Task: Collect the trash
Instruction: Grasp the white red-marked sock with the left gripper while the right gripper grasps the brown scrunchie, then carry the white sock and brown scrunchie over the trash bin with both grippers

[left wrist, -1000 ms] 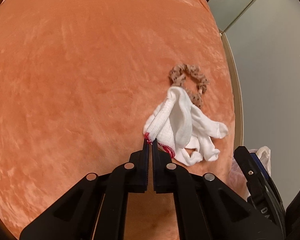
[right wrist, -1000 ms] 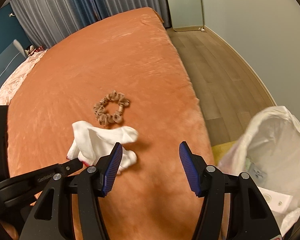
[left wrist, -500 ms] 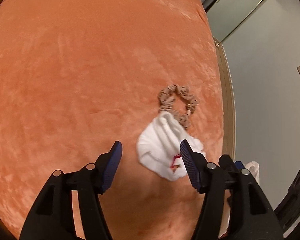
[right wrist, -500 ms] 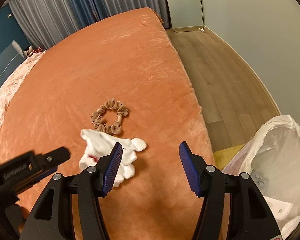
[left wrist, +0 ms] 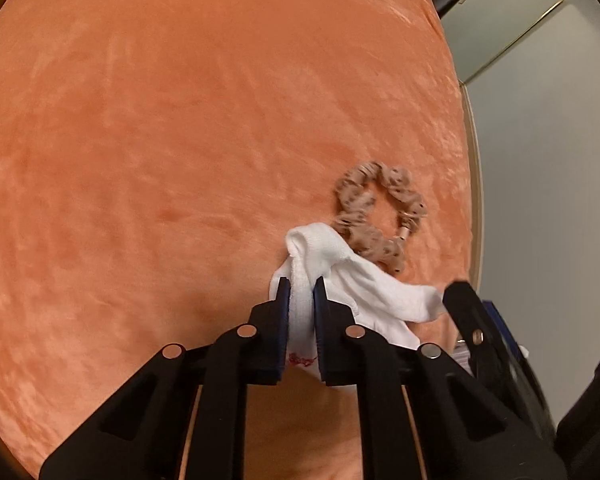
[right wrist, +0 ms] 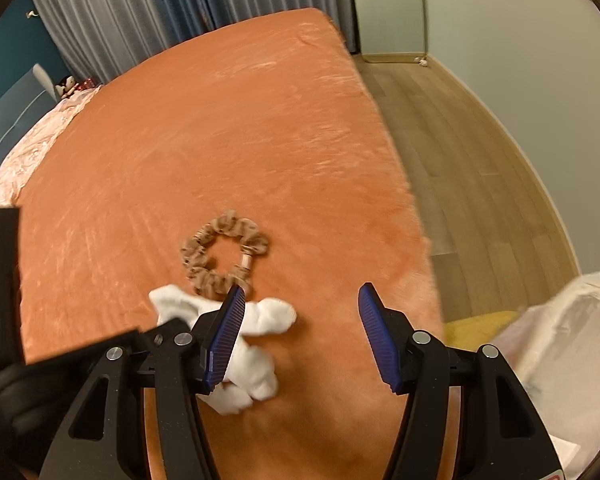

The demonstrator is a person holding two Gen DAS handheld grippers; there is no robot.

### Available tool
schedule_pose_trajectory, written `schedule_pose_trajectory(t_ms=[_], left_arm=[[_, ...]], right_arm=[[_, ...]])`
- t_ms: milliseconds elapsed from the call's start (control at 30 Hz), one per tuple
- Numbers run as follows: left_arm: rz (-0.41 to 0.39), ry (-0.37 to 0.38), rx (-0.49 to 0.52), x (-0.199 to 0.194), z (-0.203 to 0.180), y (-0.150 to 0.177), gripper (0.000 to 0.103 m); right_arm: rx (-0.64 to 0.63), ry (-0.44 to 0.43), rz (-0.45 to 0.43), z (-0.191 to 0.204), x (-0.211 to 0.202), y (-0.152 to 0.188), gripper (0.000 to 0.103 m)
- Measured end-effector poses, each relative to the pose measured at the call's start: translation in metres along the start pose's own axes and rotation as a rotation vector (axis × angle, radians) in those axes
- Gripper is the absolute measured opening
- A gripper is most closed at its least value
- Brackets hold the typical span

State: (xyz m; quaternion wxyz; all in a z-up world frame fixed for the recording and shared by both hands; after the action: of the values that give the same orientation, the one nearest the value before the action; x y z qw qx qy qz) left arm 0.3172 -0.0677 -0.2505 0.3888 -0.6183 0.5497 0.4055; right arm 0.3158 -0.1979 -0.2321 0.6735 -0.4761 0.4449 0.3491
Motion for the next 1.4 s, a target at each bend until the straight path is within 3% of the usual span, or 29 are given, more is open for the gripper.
schedule_pose_trajectory(t_ms=[67,233,300,367,467,667,933,1200,1400], left_arm=[[-0.032,-0.038,0.01,-0.01,0.011,-0.001,0.011],[-0.061,-0.118,0.006,-0.027,0.041,-0.01,0.011],[-0.071,-0.149,0.021,-0.033,0.047,-0.012,0.011],[-0.078,-0.166,0.035,-0.038,0.052,-0.012,0.011],[-0.089,-0.175,0.051,-0.045,0.054,-0.011,0.011],[-0.105,-0.159,0.079,-0.06,0.04,0.004,0.011],[-0.139,-0.134,0.17,-0.087,-0.013,0.04,0.011],[-0.171,-0.089,0.281,-0.115,-0.077,0.087,0.011],[-0.175,-0.026,0.379,-0.131,-0.135,0.124,0.011]], right_arm=[[-0.02,0.007,0.015,0.01,0.012,-0.006,0.057],[-0.041,0.008,0.062,0.029,0.045,-0.018,0.044],[-0.035,0.002,0.088,0.034,0.055,-0.017,0.03],[-0.03,0.018,0.092,0.035,0.061,-0.014,0.027],[-0.026,-0.001,0.096,0.035,0.058,-0.008,0.008],[-0.044,-0.022,0.073,0.035,0.028,0.009,0.007],[-0.048,-0.055,-0.011,0.026,-0.042,0.025,0.007],[-0.002,-0.041,-0.112,-0.023,-0.116,0.046,0.007],[0.064,0.004,-0.185,-0.082,-0.17,0.061,0.007]])
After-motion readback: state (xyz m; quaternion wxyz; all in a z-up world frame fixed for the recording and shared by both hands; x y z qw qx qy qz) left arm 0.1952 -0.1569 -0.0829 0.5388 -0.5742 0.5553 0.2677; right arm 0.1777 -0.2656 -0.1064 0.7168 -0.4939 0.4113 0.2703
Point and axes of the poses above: each gripper's, at about its wrist camera, not at the fingertips, and x roughly the way its jaws point, z to its left, y to its underside, the point moved 7 cm from there along x, roughly the way its jaws point, and after that the axes turned 11 degrees about z, right-handed, at the moved point
